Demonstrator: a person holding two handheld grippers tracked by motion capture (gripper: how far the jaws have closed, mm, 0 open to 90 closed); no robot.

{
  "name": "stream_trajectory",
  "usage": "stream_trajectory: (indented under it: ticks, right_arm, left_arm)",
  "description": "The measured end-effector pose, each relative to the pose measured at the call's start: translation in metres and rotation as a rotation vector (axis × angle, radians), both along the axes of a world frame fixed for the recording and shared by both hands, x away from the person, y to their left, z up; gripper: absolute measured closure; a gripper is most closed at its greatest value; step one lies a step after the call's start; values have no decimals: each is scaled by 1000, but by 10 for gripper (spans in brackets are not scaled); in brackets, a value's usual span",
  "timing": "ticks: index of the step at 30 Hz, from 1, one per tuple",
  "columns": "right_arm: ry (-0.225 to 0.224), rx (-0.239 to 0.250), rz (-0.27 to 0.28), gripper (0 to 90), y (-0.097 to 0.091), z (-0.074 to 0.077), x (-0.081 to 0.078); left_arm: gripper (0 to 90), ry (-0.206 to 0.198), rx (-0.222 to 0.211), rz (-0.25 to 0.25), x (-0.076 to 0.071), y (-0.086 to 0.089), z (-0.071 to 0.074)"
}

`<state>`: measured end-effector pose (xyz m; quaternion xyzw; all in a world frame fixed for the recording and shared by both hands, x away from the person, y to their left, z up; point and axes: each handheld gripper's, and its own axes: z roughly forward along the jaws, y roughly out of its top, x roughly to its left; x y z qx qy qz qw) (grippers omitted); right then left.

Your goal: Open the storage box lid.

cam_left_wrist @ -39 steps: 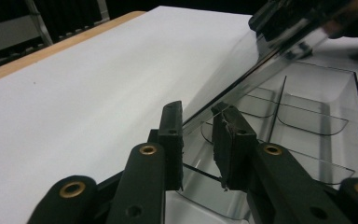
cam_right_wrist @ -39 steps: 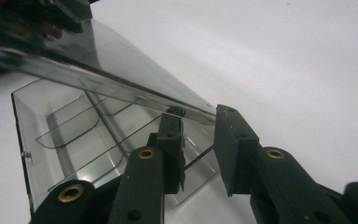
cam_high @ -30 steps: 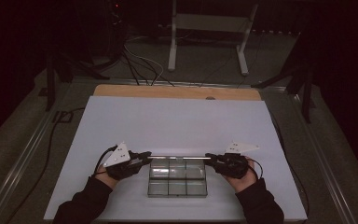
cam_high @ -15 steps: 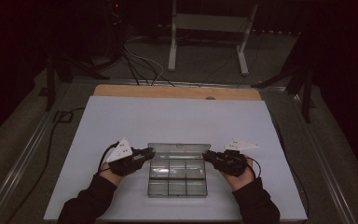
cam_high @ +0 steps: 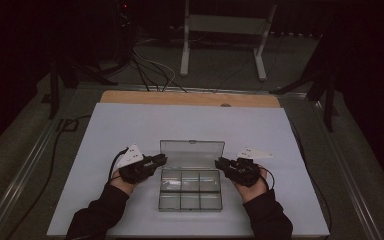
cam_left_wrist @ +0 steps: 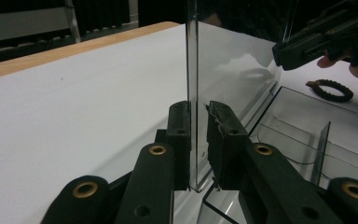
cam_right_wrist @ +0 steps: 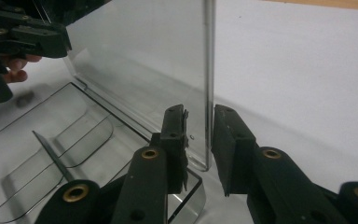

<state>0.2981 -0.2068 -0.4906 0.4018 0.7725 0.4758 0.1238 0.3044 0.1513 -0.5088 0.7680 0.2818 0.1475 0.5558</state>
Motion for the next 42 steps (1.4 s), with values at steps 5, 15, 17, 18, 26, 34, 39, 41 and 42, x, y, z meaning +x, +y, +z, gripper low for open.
stream_trajectory:
  ticks: [5,15,17,18,26,34,39,41,42]
  right_arm:
    - [-12,-17,-19,752,3,0,0]
    - [0,-17,-59,749,7,-4,5]
    - [8,-19,-61,740,7,-4,6]
    - [12,-16,-64,737,8,-5,7]
    - [33,-17,-83,715,10,-7,11]
    - [60,-16,-92,687,11,-8,14]
    - [84,-21,-107,660,14,-9,16]
    - [88,-22,-109,659,14,-9,16]
    - [94,-21,-111,659,14,-9,17]
  left_arm:
    - [794,8,-3,10,3,-1,-1]
    - [764,51,-16,37,9,-3,-4]
    - [752,62,-16,48,10,-4,-4]
    - [745,72,-21,54,11,-5,-4]
    - [692,108,-16,75,15,-9,-7]
    - [666,165,-26,92,19,-11,-8]
    - [651,212,-44,100,23,-10,-10]
    - [648,221,-47,103,24,-11,-11]
    - [648,233,-45,107,24,-11,-10]
